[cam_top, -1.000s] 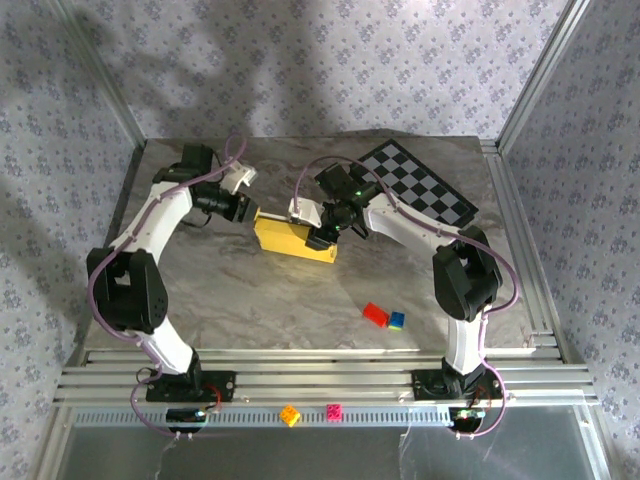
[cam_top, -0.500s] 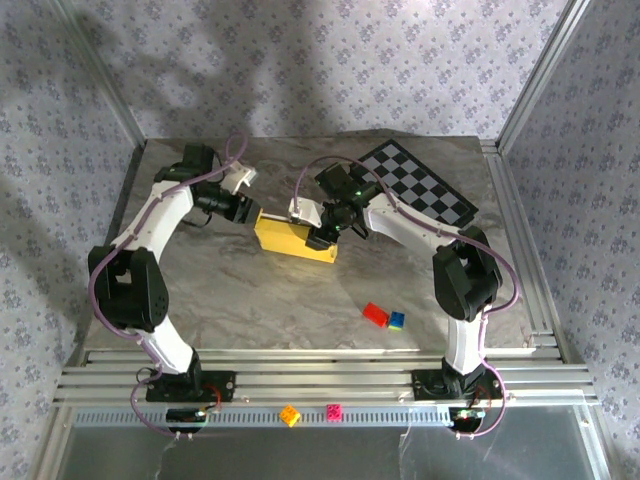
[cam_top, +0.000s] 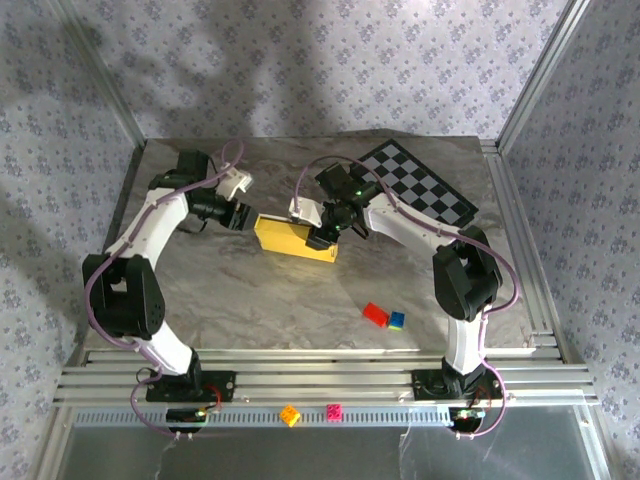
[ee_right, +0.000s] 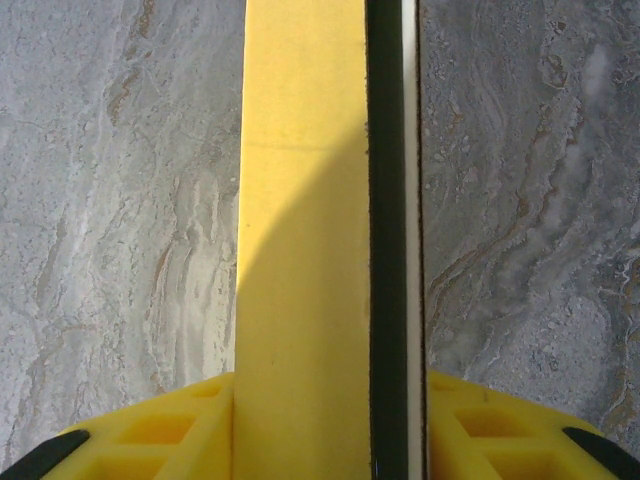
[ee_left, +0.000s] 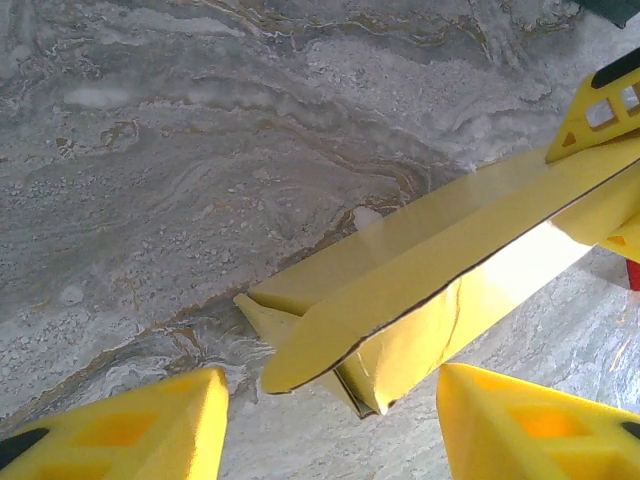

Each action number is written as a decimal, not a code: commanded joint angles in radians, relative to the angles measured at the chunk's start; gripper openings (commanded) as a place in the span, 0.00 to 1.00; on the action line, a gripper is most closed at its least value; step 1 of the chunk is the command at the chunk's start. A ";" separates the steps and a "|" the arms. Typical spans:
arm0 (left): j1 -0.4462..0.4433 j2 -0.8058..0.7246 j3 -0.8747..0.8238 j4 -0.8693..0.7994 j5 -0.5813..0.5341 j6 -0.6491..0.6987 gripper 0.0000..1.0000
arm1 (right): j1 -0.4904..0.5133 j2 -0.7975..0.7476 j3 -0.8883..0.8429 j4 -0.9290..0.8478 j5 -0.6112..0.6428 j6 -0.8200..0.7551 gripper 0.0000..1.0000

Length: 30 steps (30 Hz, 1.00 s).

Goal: Fold the paper box

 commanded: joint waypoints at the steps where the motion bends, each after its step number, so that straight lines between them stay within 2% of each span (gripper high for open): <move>1: 0.004 0.024 0.039 0.005 0.038 0.029 0.52 | 0.000 0.008 0.011 -0.030 -0.005 0.013 0.43; 13: 0.003 0.053 0.059 -0.007 0.068 0.009 0.34 | 0.000 0.011 0.016 -0.031 -0.001 0.014 0.43; 16: 0.001 0.061 0.072 -0.014 0.077 -0.003 0.24 | 0.000 0.014 0.017 -0.032 -0.003 0.014 0.43; 23: -0.017 0.077 0.099 -0.046 0.074 -0.032 0.10 | -0.001 0.014 0.017 -0.032 0.002 0.013 0.43; 30: -0.026 0.115 0.168 -0.126 0.072 -0.086 0.04 | 0.007 0.021 0.020 -0.030 0.016 0.014 0.43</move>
